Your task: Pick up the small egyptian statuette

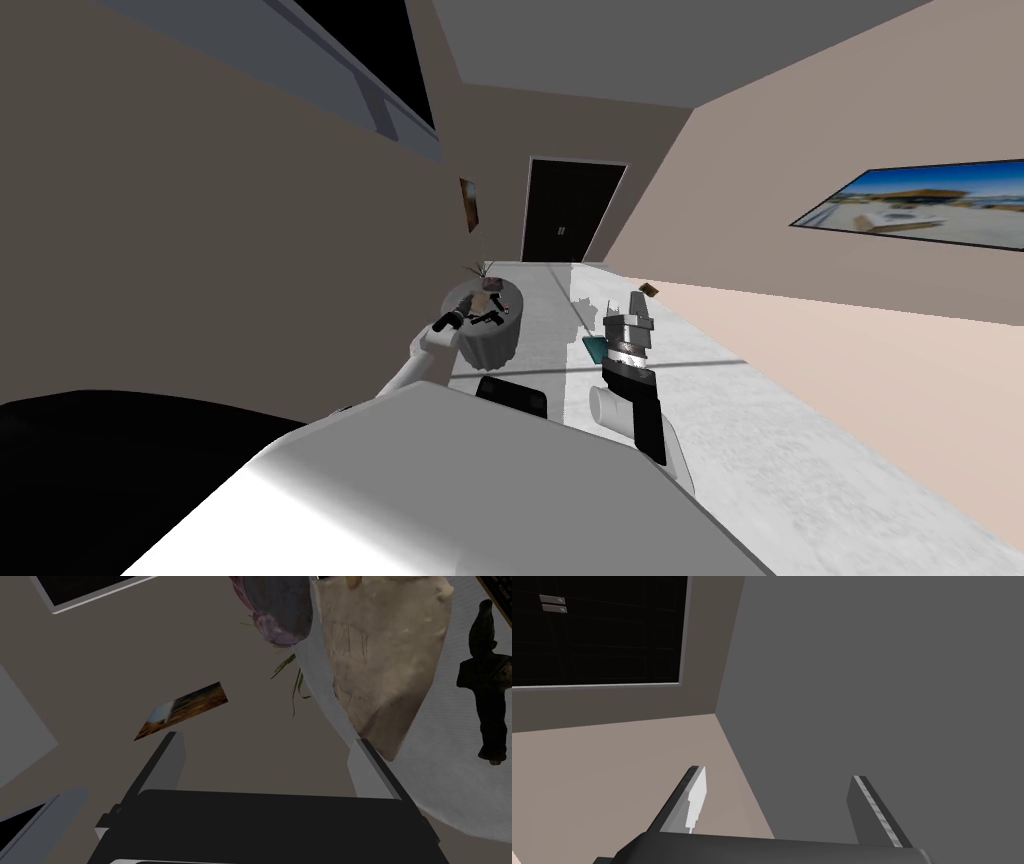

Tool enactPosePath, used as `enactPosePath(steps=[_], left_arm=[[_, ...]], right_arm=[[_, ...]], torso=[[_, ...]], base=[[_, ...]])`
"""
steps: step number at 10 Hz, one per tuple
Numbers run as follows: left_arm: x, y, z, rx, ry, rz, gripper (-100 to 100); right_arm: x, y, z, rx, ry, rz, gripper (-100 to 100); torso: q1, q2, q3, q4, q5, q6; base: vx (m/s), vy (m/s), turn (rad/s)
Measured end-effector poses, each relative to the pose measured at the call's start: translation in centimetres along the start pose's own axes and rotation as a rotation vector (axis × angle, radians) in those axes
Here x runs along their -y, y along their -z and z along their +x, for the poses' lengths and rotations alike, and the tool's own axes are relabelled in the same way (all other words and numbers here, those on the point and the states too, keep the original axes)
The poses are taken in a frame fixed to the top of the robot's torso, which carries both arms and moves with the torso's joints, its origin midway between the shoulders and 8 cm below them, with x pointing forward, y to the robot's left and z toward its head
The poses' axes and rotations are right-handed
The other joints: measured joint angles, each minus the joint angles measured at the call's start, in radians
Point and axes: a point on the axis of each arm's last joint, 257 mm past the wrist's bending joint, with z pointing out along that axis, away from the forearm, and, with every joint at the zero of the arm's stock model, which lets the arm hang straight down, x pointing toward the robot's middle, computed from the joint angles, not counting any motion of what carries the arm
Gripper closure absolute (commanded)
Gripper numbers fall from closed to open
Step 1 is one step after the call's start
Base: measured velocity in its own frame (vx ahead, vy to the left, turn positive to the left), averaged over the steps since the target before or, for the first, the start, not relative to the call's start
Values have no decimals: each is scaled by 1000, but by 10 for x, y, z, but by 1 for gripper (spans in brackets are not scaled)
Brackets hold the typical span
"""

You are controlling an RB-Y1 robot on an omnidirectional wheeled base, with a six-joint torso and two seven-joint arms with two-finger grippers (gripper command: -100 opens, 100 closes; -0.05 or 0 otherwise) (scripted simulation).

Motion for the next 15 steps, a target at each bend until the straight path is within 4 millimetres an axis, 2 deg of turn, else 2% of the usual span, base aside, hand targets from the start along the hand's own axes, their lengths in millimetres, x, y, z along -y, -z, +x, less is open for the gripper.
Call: enactPosePath(steps=[2, 7, 8, 15], left_arm=[[-29, -7, -6, -5, -18, -81, -100], [-75, -13, -16, -14, -56, -245, -100], [-86, -14, -24, -14, -66, -285, -100], [-147, -4, -48, -20, -113, -514, -100]], right_arm=[[0, 0, 0, 0, 0, 0, 0], [0, 0, 0, 0, 0, 0, 0], [0, 0, 0, 0, 0, 0, 0], [0, 0, 0, 0, 0, 0, 0]], torso=[[0, 0, 0, 0, 0, 0], [1, 0, 0, 0, 0, -1], [0, -1, 0, 0, 0, 0], [1, -1, -1, 0, 0, -1]], base=[[15, -31, -31], [19, -32, -45], [28, -32, -32], [36, -35, -42]])
